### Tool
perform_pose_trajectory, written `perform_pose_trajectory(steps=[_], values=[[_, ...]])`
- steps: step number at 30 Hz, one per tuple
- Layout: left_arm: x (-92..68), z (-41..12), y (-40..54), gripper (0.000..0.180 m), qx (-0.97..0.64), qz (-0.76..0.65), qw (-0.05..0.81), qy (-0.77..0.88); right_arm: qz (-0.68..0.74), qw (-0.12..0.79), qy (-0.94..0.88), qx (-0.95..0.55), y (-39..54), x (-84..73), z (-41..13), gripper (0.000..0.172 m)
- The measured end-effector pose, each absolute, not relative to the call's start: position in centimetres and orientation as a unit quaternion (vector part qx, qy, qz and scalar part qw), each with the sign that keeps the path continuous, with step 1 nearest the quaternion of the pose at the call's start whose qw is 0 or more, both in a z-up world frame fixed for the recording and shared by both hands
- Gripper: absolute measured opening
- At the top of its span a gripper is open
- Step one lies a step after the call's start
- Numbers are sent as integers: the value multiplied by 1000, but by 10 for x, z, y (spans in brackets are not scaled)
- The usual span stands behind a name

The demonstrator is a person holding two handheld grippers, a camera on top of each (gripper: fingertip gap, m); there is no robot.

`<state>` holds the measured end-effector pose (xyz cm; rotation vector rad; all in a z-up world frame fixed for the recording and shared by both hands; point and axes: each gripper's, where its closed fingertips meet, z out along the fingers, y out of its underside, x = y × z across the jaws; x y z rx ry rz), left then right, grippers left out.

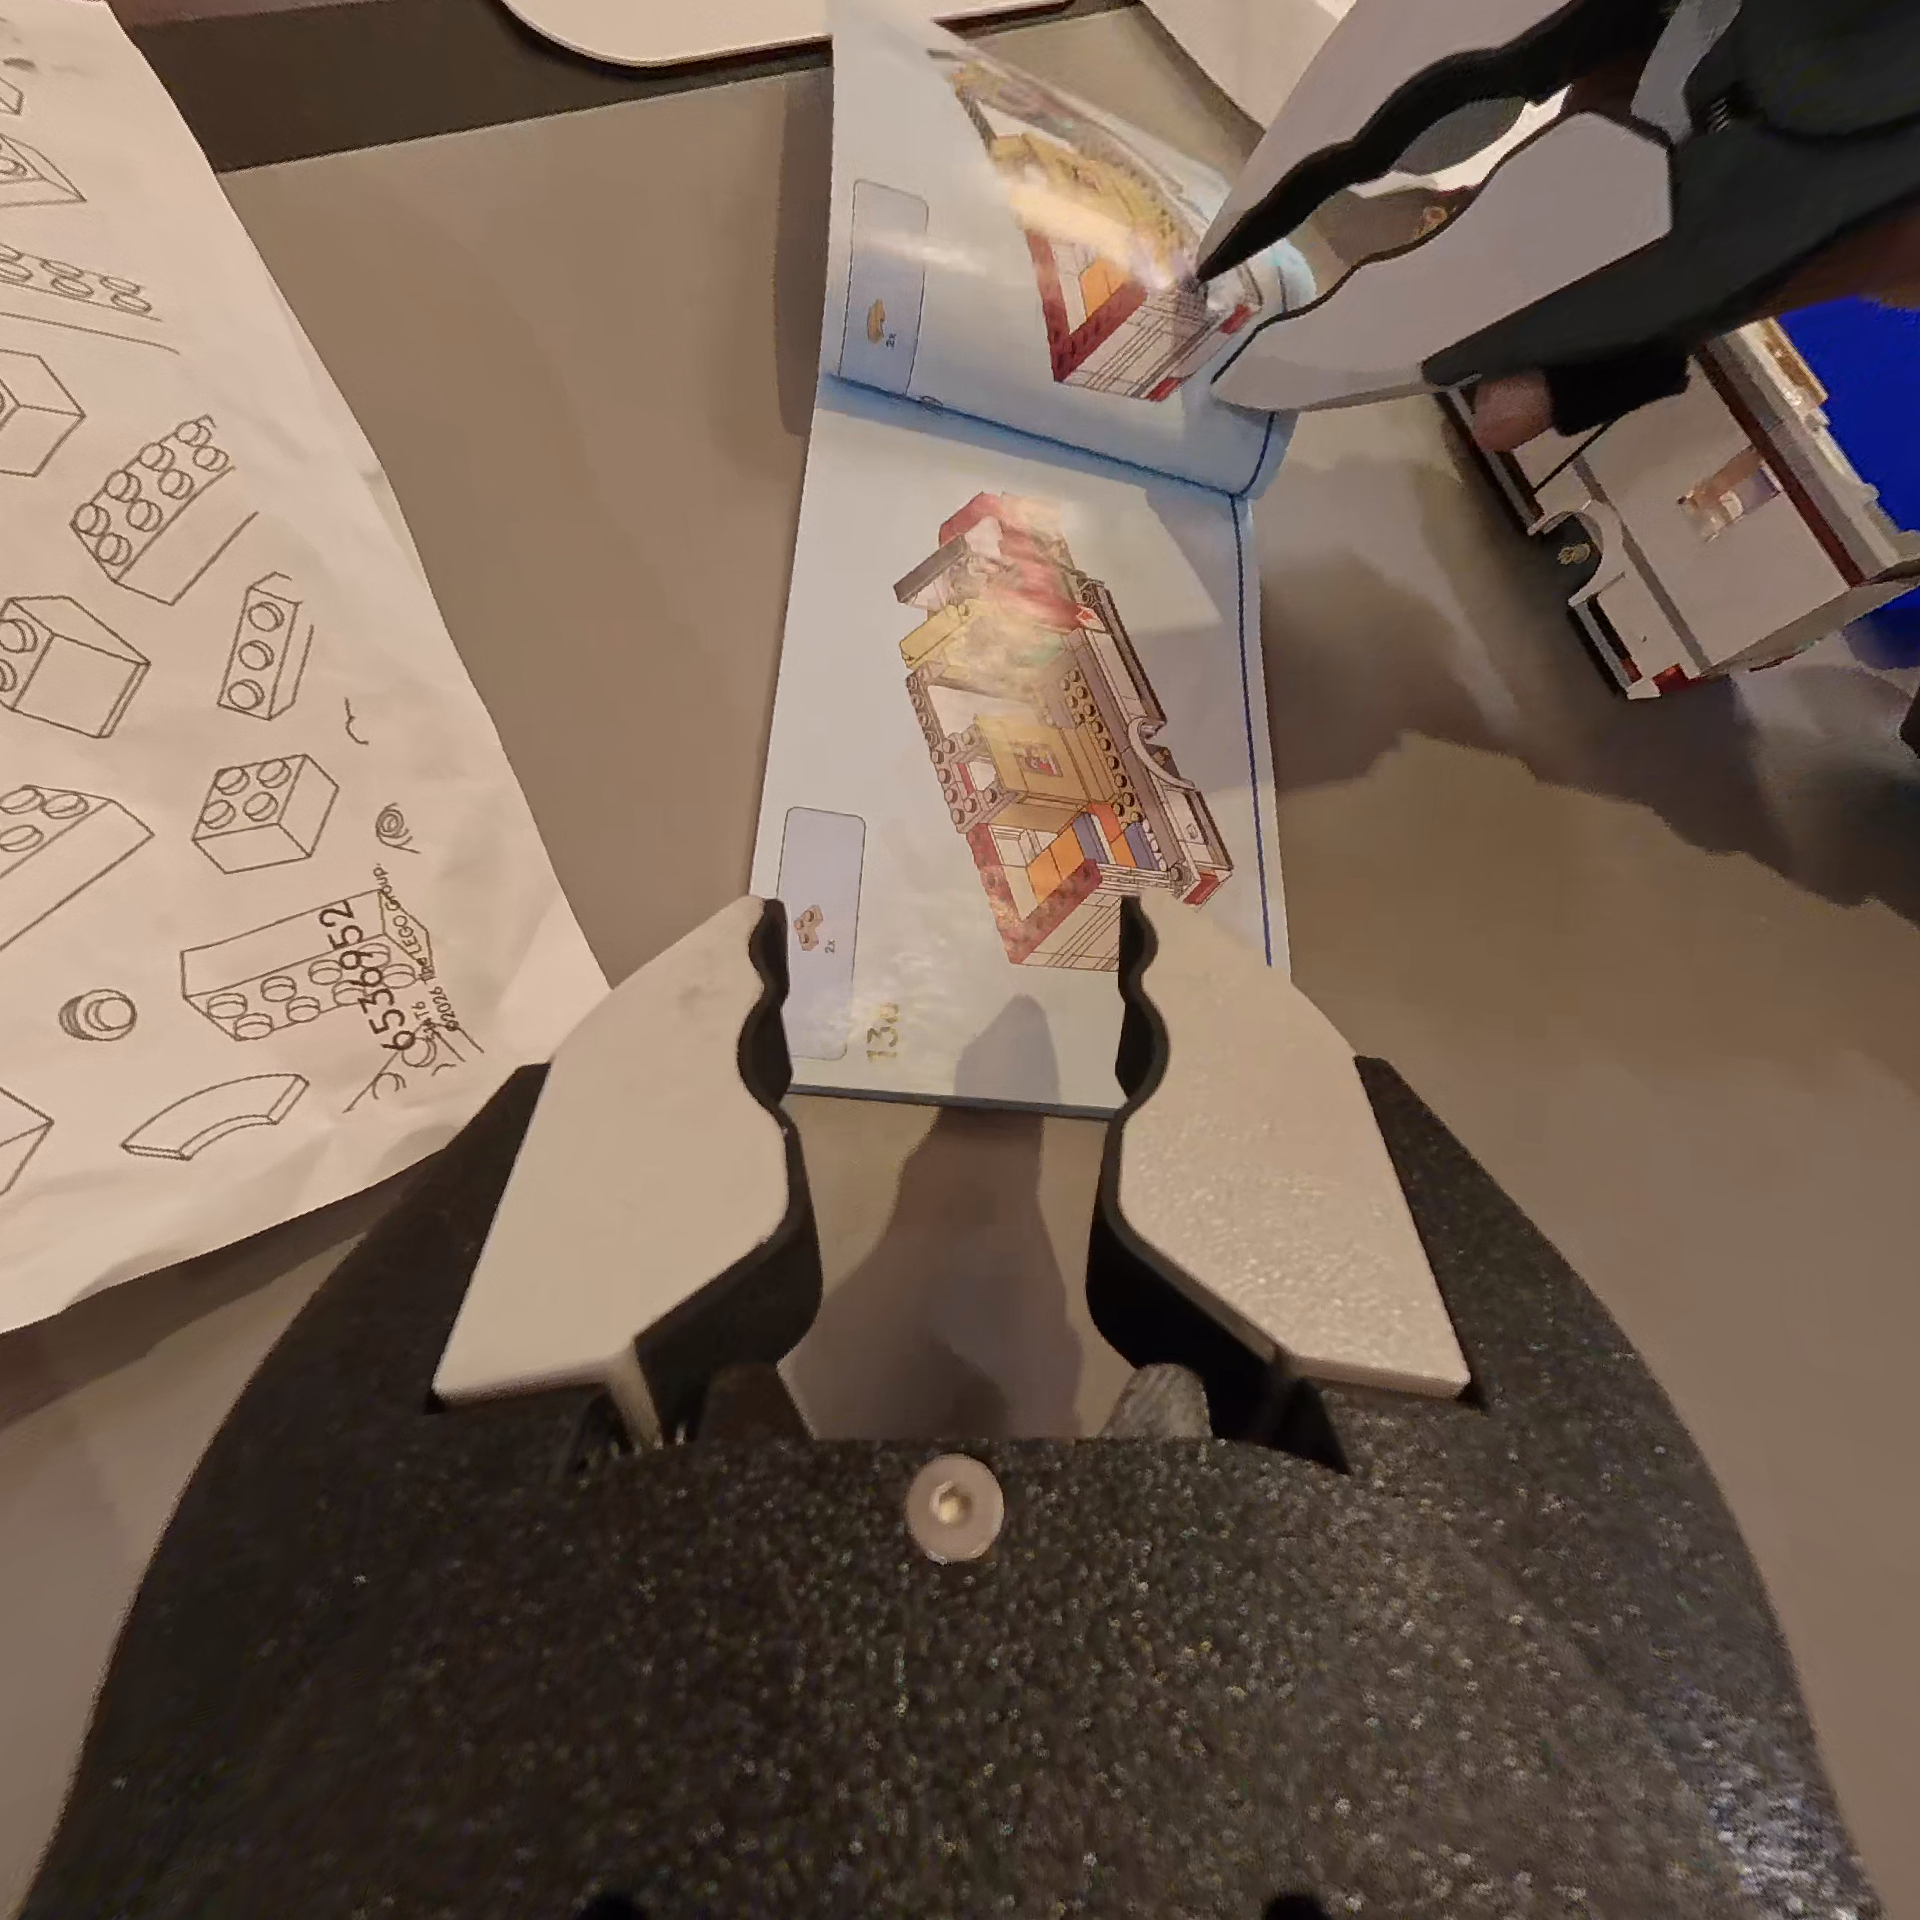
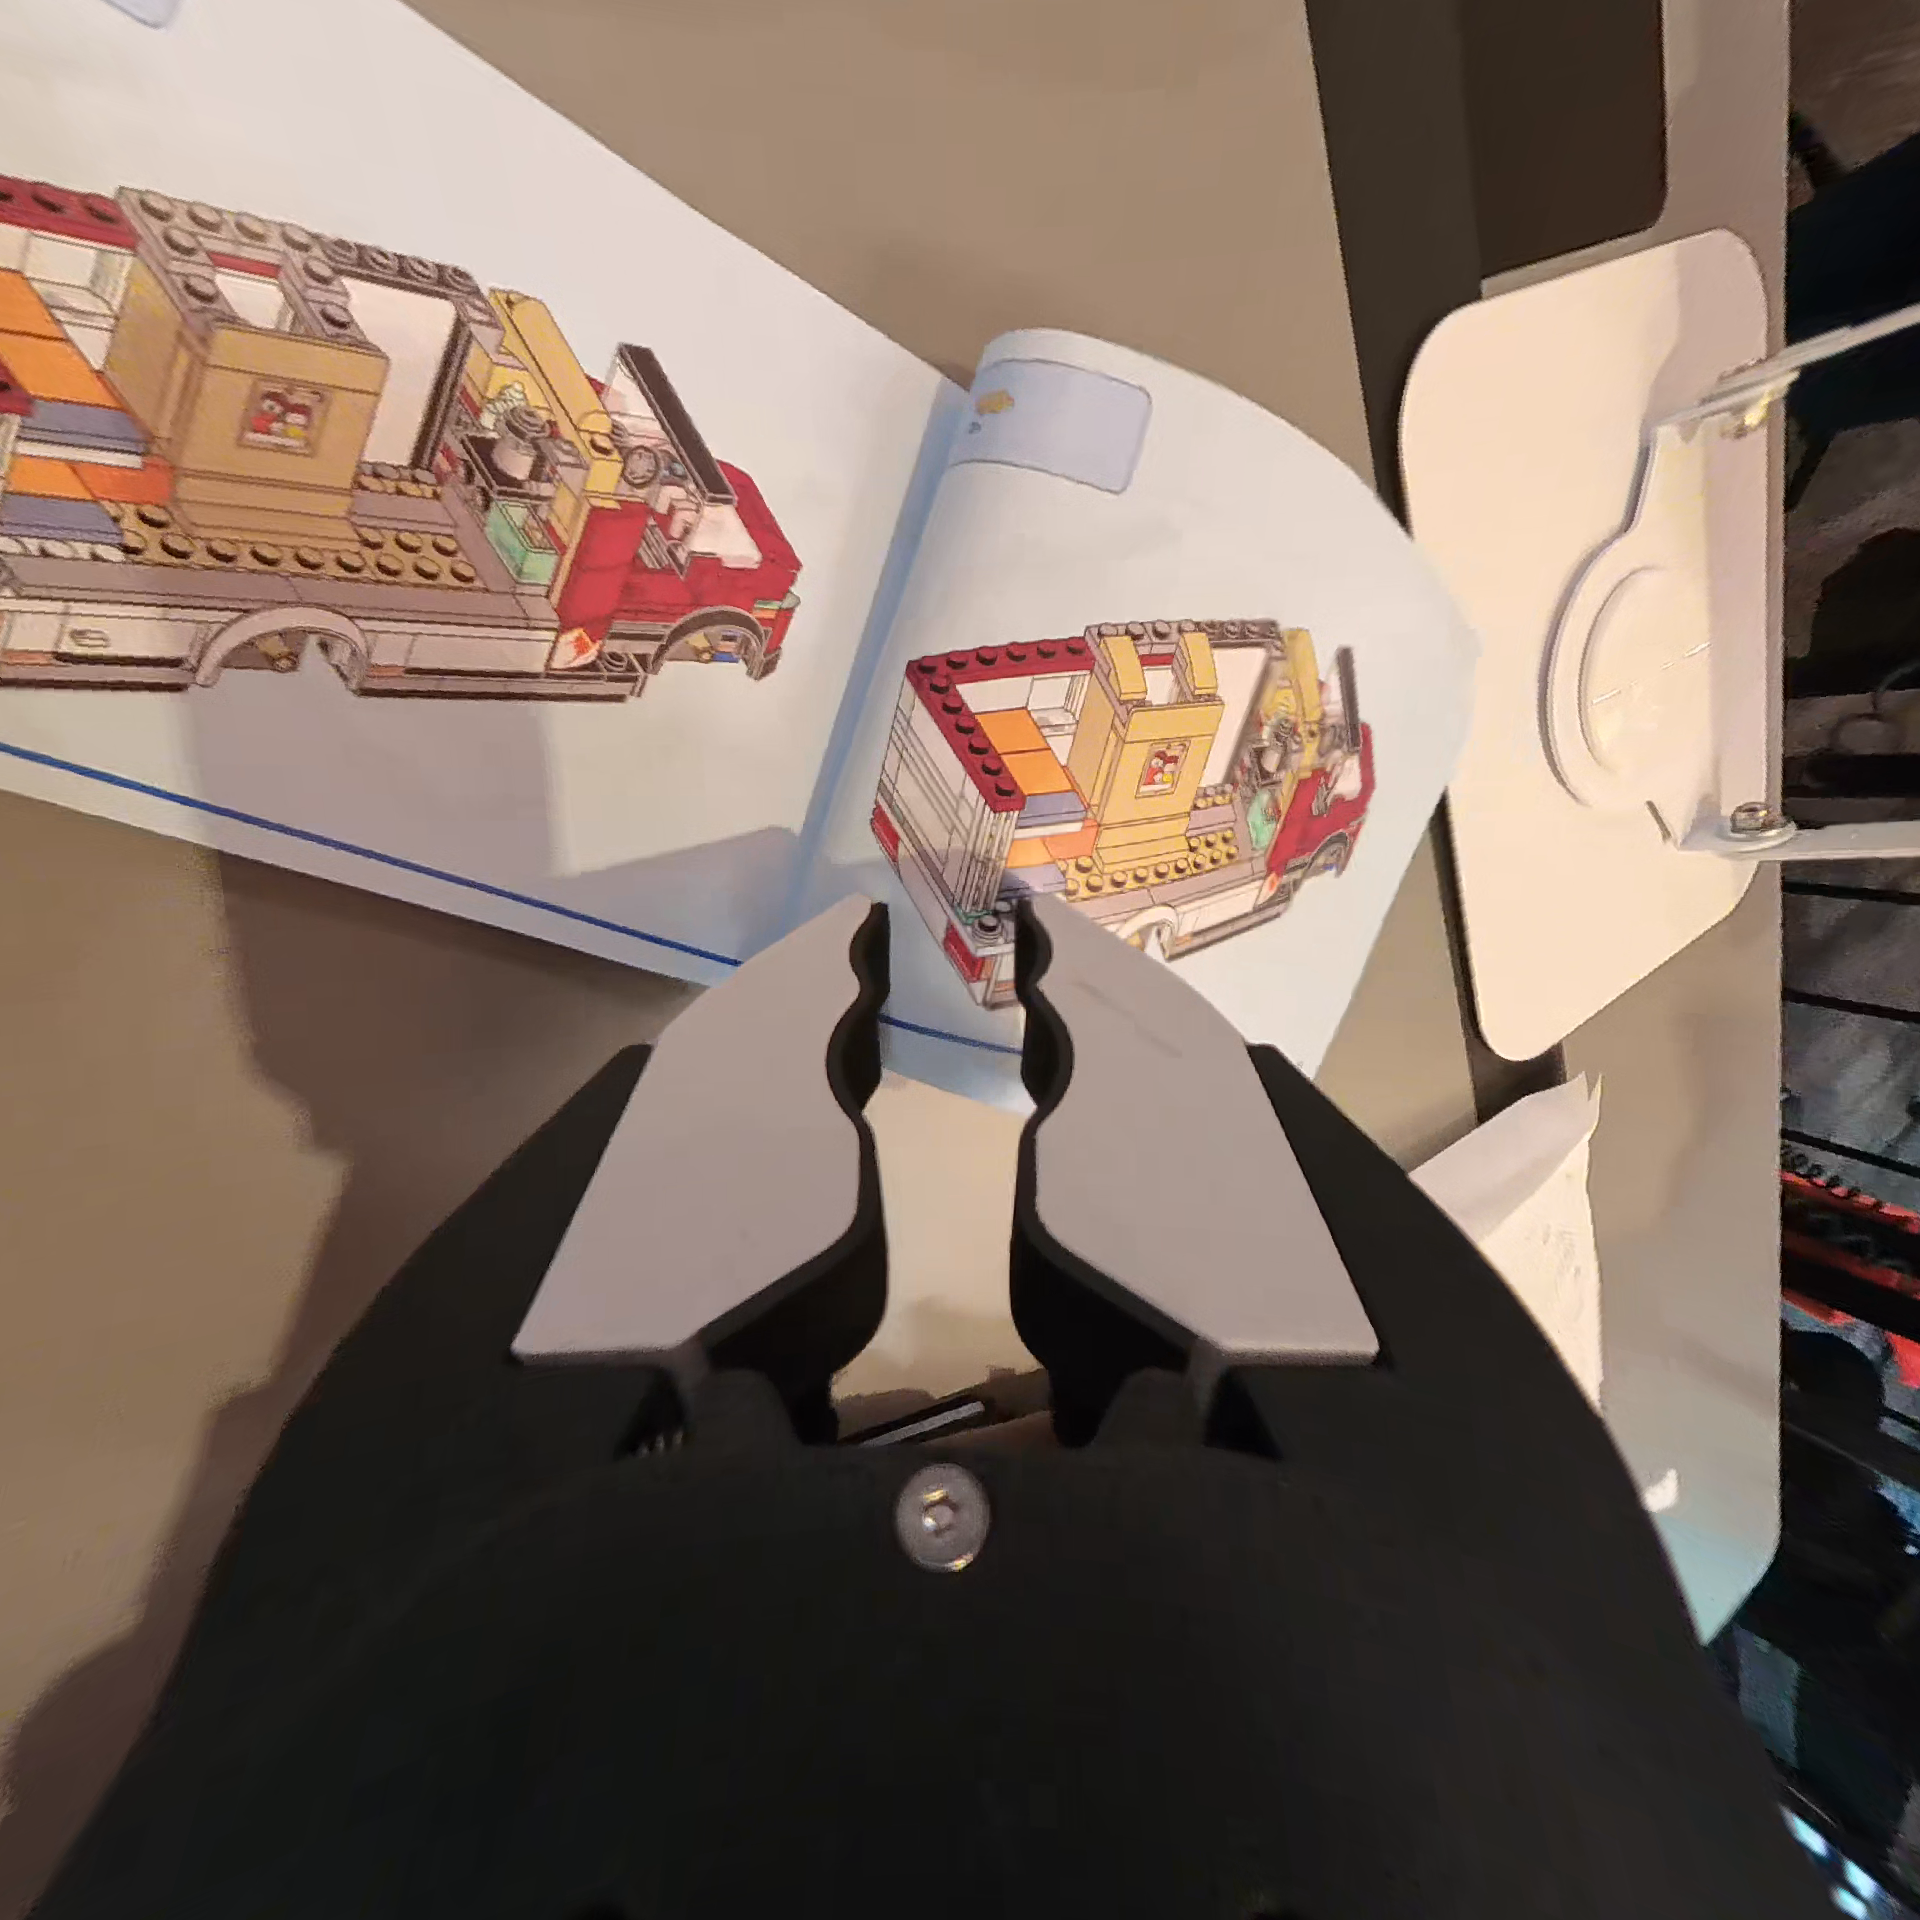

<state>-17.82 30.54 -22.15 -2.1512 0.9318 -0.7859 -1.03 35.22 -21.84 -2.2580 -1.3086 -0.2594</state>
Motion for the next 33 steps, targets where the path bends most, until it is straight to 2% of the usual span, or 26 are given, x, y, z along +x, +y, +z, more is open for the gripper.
perform_pose_trajectory(steps=[13, 21, 33], values=[[-179, -227, 304, 61, -827, -285, 318, 365, -96, 255, -463, -843, 350, 3, -212, 26], [-169, -247, 296, 60, -820, -212, 313, 429, -108, 249, -453, -849, 344, 16, -205, 26], [-171, -250, 295, 58, -806, -185, 328, 457, -55, 362, -412, -834, 272, 7, -153, 26]])
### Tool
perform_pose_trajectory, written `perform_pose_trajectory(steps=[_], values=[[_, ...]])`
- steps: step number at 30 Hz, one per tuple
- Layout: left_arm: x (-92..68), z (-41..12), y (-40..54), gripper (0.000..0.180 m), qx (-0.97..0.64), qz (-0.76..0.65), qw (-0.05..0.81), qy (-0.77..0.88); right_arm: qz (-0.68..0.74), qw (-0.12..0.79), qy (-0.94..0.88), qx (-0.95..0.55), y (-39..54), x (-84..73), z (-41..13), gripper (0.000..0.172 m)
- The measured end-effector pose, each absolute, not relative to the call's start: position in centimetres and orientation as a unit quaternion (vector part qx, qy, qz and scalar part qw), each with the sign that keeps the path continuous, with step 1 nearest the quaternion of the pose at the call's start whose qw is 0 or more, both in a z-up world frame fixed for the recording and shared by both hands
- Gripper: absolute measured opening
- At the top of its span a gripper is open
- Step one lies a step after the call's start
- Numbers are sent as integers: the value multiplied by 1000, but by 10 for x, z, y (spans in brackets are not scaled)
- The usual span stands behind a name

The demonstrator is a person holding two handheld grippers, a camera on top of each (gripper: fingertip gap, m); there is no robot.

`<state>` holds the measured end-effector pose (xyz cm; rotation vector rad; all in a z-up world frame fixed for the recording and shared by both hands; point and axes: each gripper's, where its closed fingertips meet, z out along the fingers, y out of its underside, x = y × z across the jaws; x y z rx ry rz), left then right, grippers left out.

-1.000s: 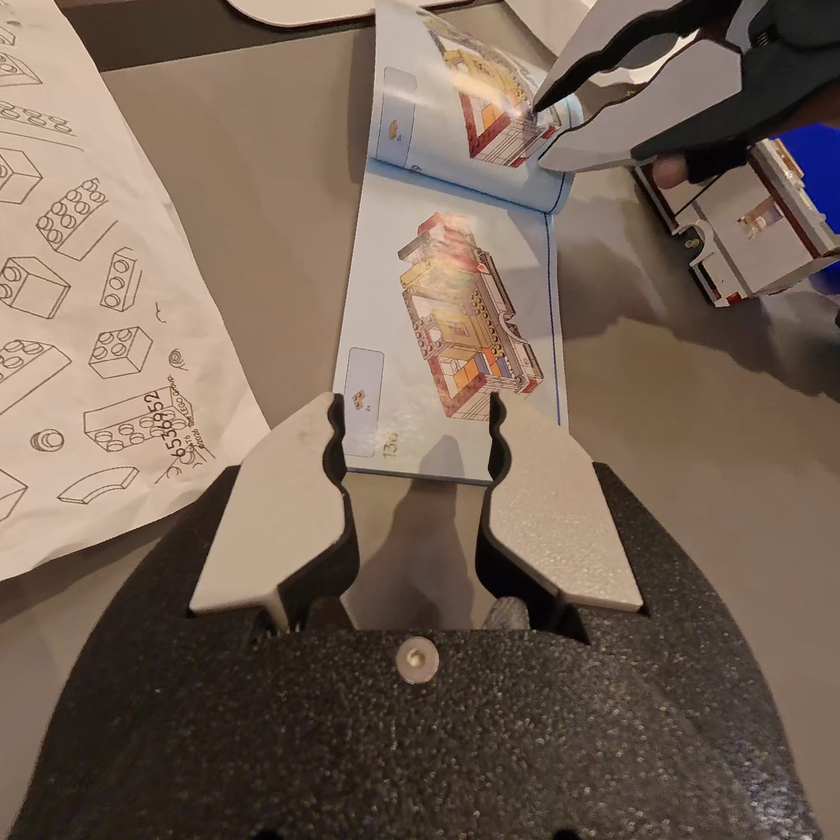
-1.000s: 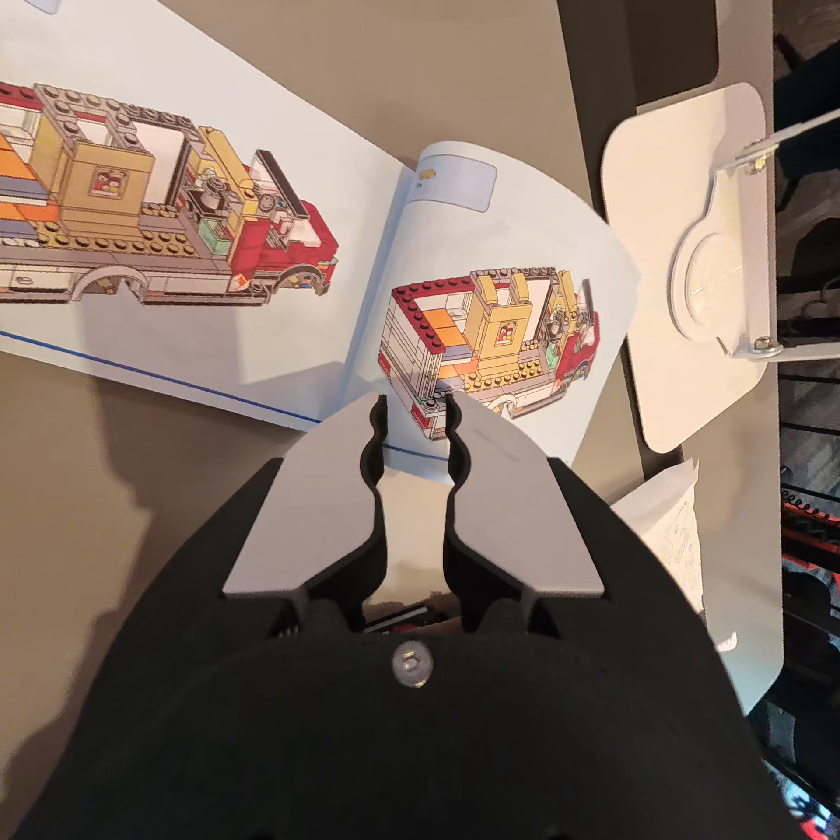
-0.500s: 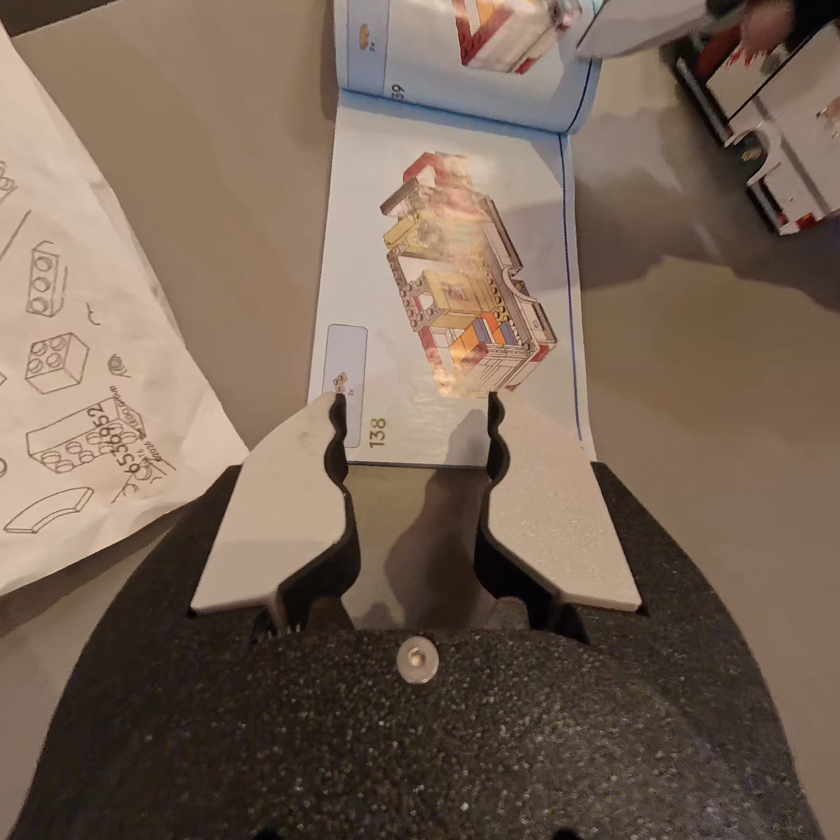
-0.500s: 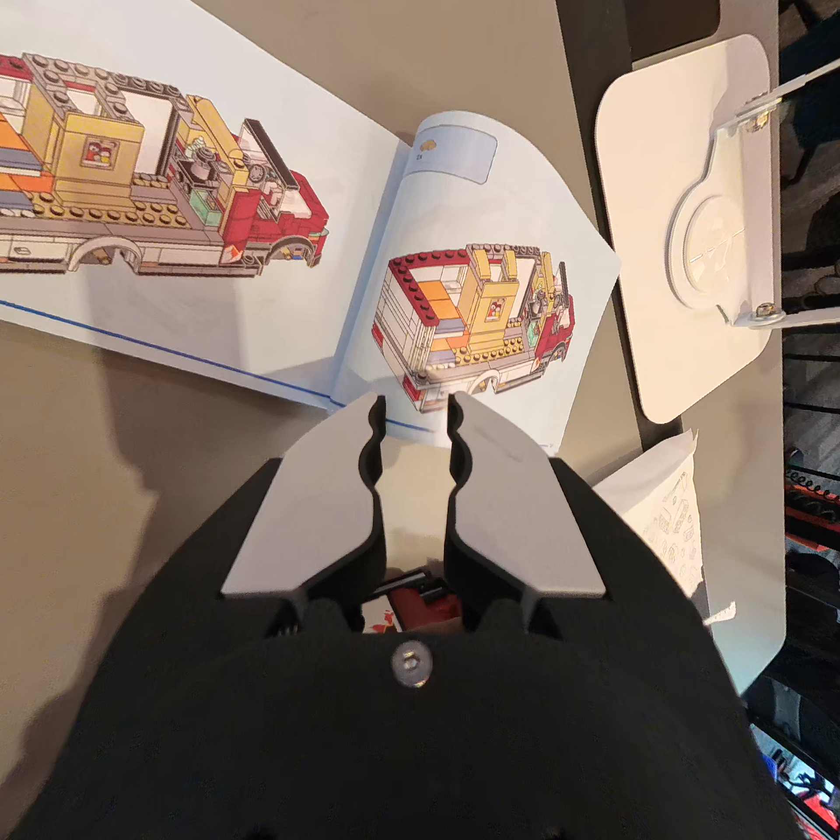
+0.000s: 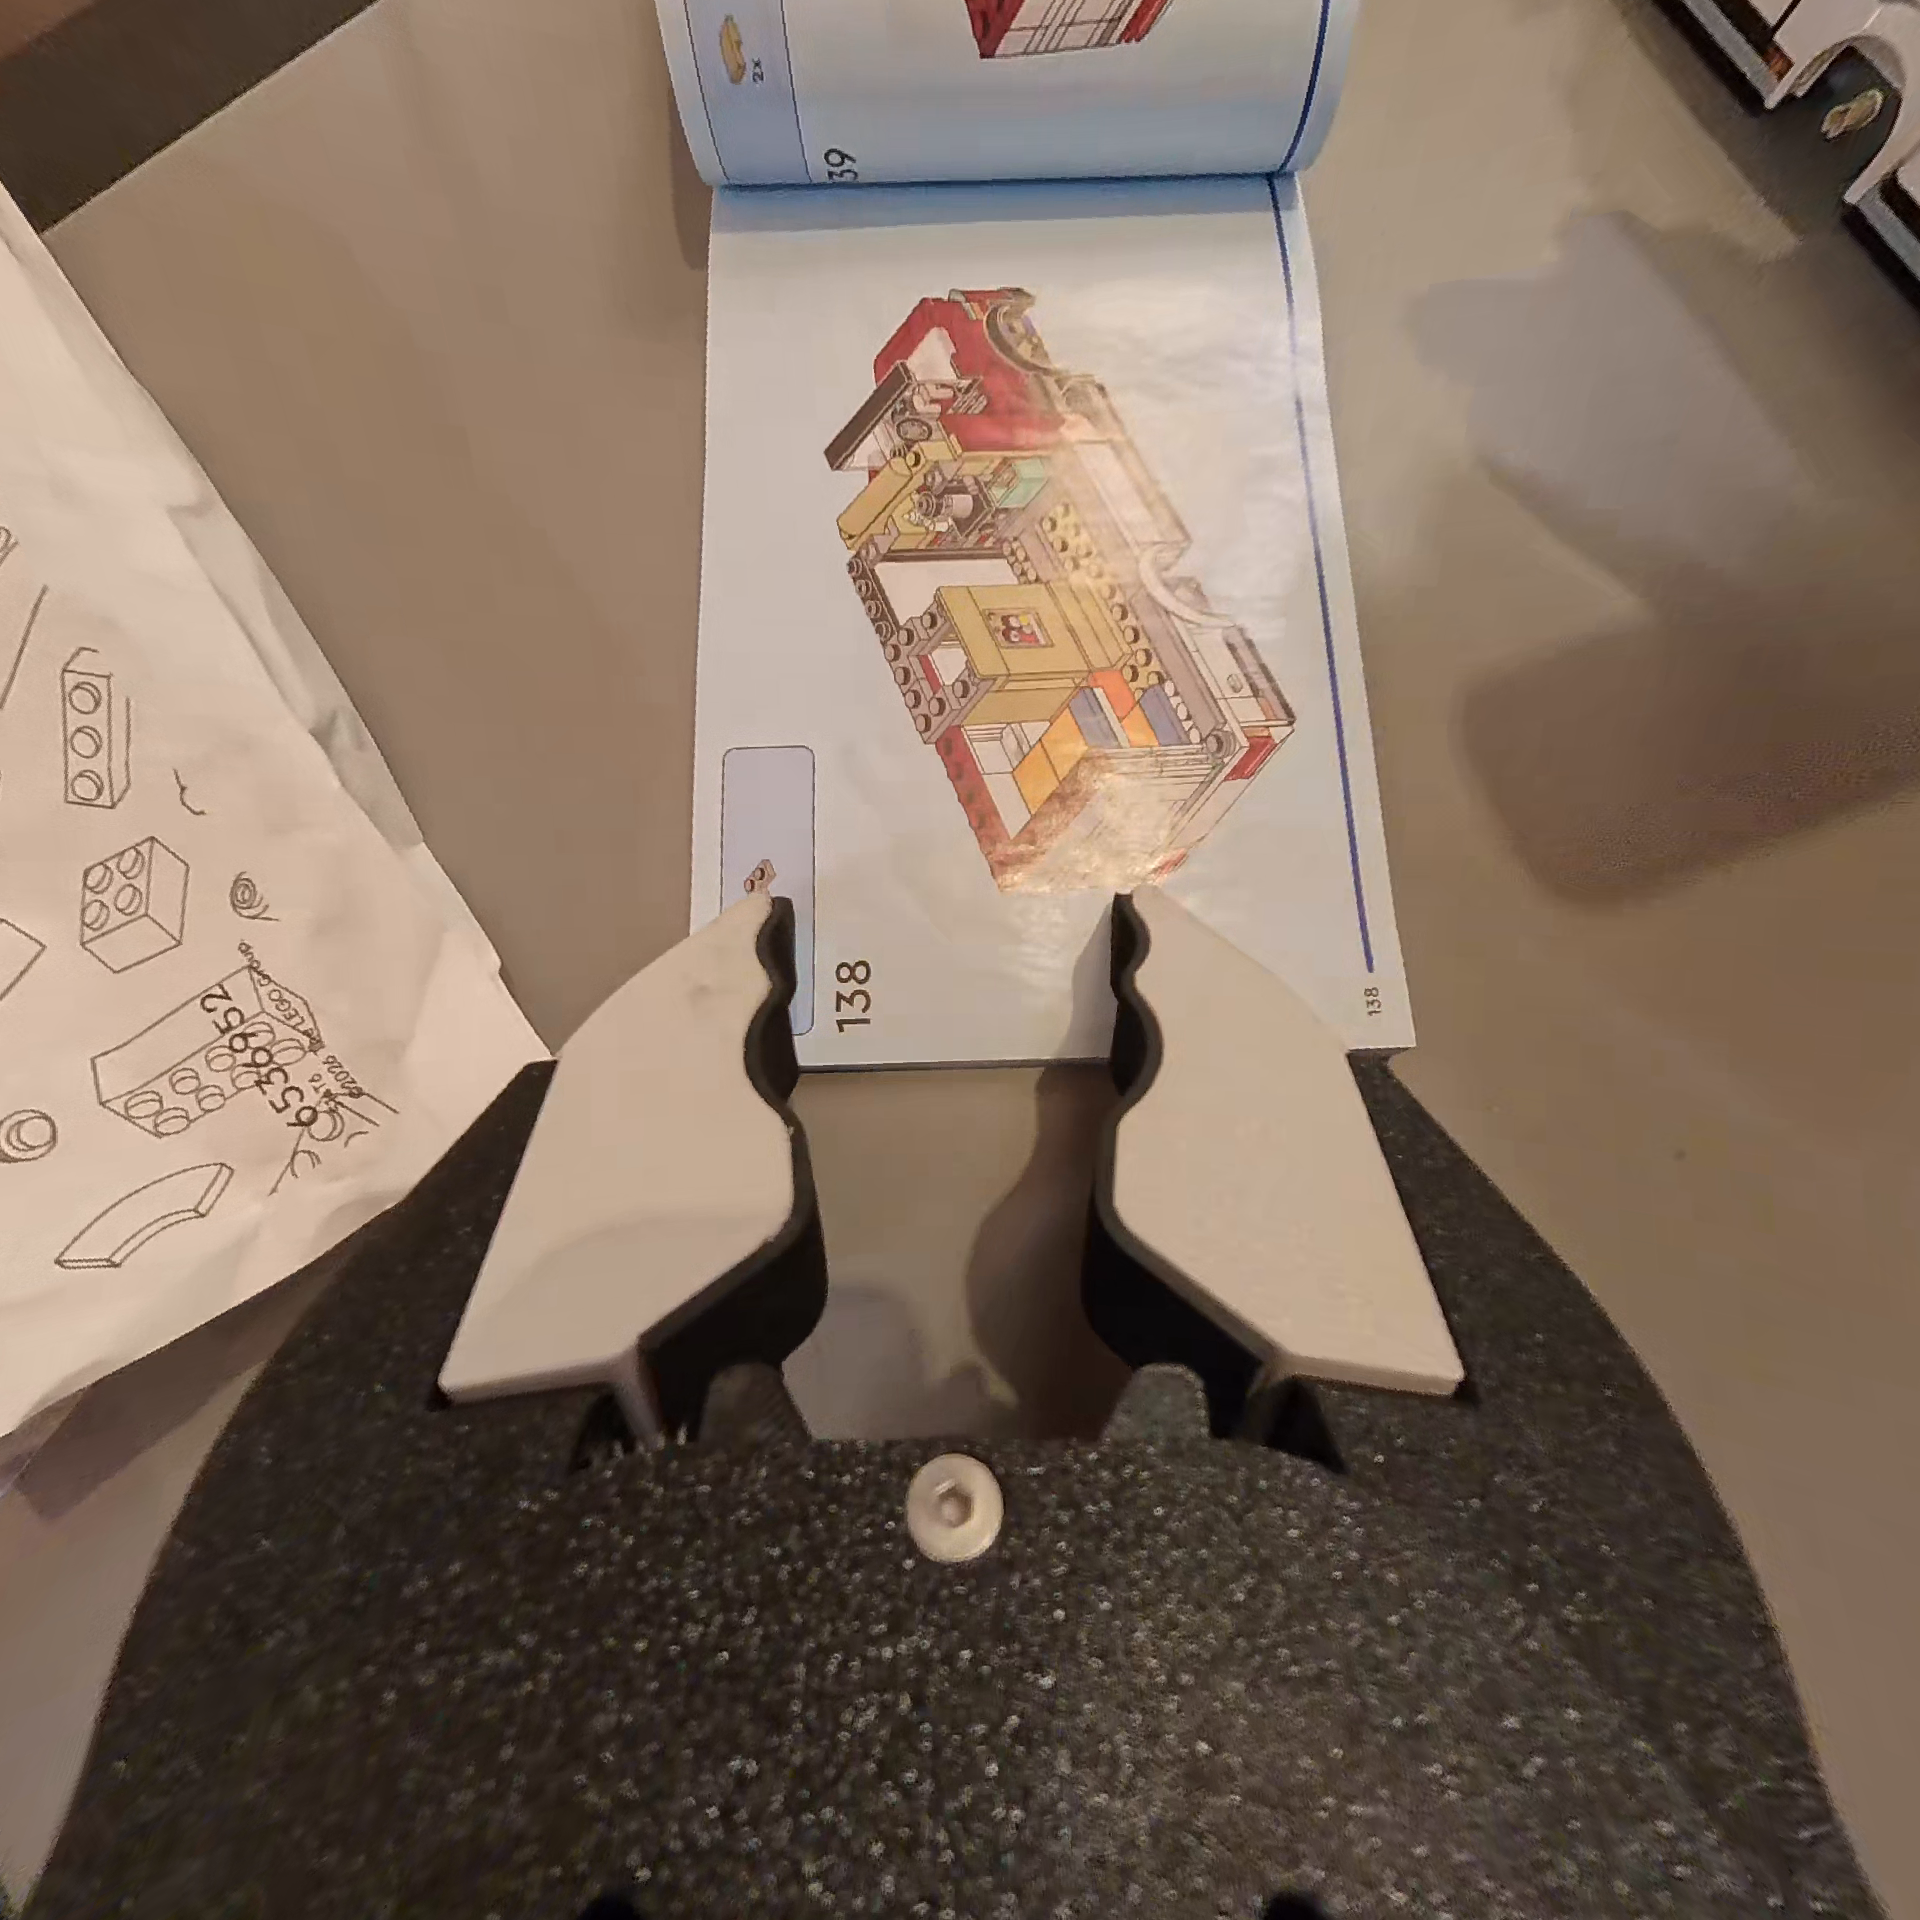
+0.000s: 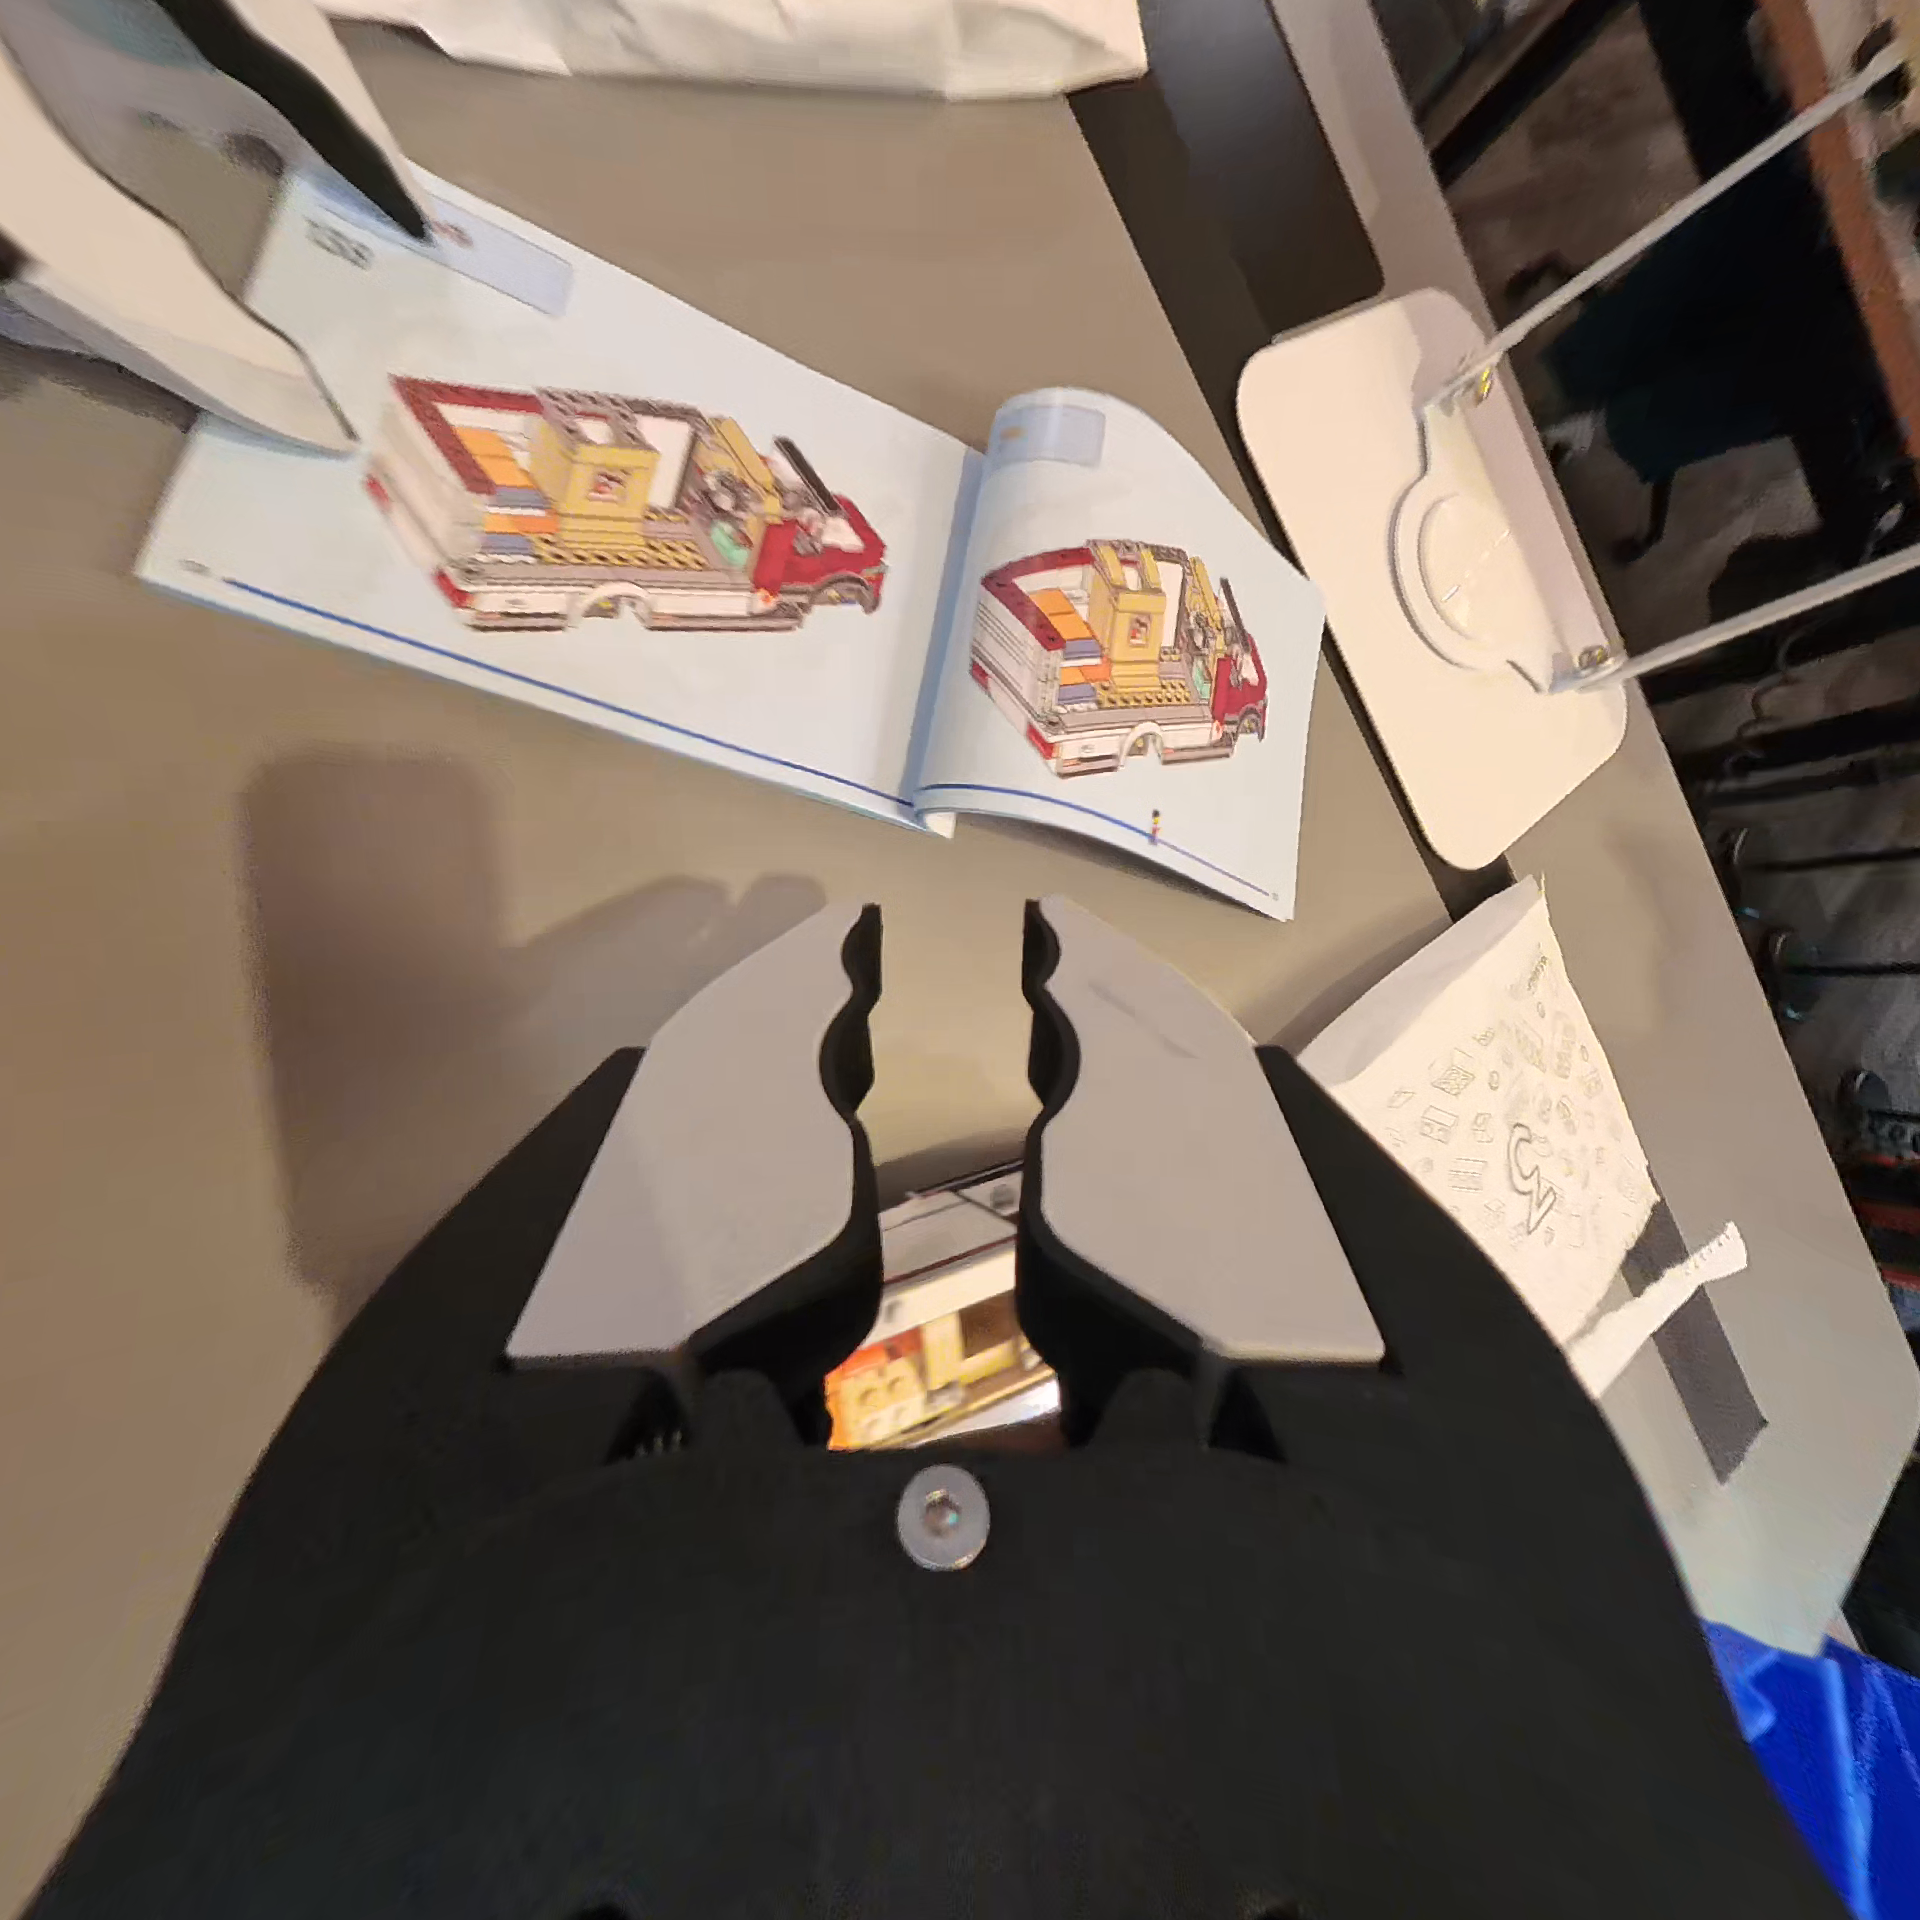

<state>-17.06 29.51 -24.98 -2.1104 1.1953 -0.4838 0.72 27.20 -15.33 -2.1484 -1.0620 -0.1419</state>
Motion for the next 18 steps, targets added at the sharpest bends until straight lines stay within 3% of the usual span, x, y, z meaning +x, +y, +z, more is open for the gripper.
perform_pose_trajectory(steps=[5, 18], values=[[-171, -250, 294, 59, -803, -187, 330, 460, 15, 438, -369, -820, 235, 5, -141, 22], [-187, -250, 267, 60, -773, -208, 313, 511, 131, 412, -439, -788, 168, -10, -169, 24]])
